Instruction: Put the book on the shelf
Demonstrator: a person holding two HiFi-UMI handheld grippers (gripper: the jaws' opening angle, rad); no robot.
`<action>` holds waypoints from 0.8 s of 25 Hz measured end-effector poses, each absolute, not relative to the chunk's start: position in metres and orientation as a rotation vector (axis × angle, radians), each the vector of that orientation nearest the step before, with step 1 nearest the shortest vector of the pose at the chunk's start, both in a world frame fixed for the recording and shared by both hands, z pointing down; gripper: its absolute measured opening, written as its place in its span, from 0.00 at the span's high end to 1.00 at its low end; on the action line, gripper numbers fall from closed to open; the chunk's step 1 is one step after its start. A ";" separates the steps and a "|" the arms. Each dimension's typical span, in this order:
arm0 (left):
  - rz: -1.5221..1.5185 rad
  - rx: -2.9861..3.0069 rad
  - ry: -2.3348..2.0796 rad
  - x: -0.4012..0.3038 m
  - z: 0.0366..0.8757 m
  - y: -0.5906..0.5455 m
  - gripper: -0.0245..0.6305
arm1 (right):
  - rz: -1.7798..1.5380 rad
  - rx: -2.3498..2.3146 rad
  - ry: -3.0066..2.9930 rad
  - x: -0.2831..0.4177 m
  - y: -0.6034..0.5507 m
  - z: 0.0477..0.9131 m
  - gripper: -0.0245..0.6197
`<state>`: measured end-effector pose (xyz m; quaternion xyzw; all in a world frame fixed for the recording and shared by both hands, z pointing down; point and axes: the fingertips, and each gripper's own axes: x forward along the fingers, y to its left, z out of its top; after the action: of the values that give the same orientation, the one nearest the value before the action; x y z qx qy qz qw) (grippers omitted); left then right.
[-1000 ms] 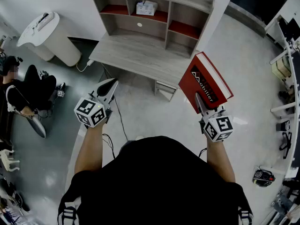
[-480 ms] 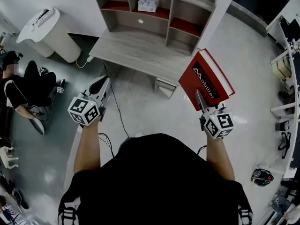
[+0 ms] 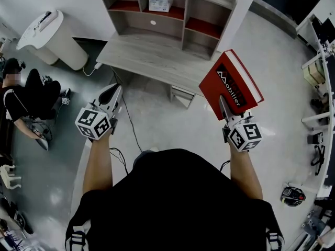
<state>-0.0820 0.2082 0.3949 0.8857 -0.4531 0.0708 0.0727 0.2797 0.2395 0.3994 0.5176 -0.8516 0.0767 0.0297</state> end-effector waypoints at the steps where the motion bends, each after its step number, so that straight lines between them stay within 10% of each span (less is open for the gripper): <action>1: 0.215 2.662 -1.362 -0.077 0.393 0.208 0.93 | 0.237 1.596 -2.625 0.284 0.239 0.398 0.70; 20: 0.205 2.632 -1.430 -0.095 0.396 0.196 0.93 | 0.256 1.576 -2.590 0.287 0.229 0.413 0.70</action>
<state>-0.0954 0.1962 0.3956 0.8746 -0.4750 0.0680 0.0694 0.2873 0.2288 0.4134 0.5173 -0.8502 0.0841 0.0493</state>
